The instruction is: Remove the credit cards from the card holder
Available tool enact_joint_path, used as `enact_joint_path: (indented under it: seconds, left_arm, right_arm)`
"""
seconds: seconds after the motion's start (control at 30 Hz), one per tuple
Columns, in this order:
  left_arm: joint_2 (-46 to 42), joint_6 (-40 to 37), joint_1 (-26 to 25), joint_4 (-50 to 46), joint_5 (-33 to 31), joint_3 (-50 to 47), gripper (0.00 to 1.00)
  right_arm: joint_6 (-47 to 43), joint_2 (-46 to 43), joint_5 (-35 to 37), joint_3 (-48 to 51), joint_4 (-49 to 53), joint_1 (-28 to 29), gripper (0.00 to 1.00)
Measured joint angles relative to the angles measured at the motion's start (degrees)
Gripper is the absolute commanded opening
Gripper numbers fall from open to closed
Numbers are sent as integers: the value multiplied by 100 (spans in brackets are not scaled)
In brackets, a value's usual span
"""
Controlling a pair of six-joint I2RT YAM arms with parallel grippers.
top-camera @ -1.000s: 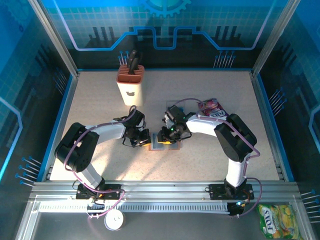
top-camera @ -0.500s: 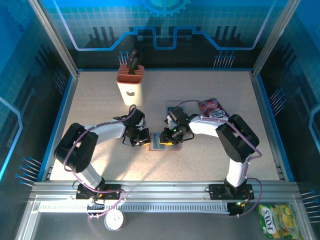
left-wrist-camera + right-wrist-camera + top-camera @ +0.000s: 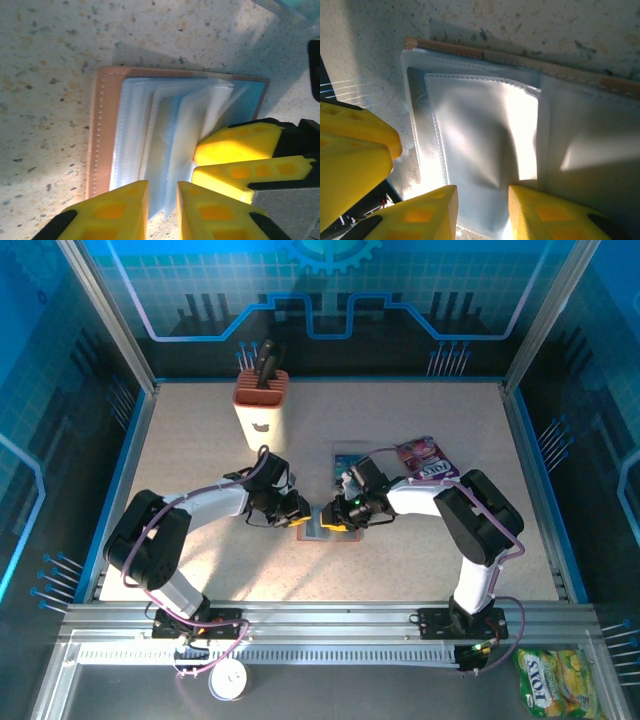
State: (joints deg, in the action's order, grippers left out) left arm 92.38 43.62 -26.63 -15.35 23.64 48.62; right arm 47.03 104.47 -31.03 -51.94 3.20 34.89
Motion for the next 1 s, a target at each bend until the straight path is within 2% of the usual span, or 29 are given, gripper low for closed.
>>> enact_joint_path:
  seconds: [0.37, 0.63, 1.0]
  left_arm:
    - [201, 142, -48, 195, 87, 2, 29]
    - [374, 210, -94, 391, 175, 2, 27]
    - [455, 348, -109, 581, 271, 2, 20]
  right_arm:
    - [63, 0, -72, 26, -127, -11, 34]
    - [98, -44, -114, 199, -317, -48, 34]
    - [144, -72, -114, 249, -398, -48, 31]
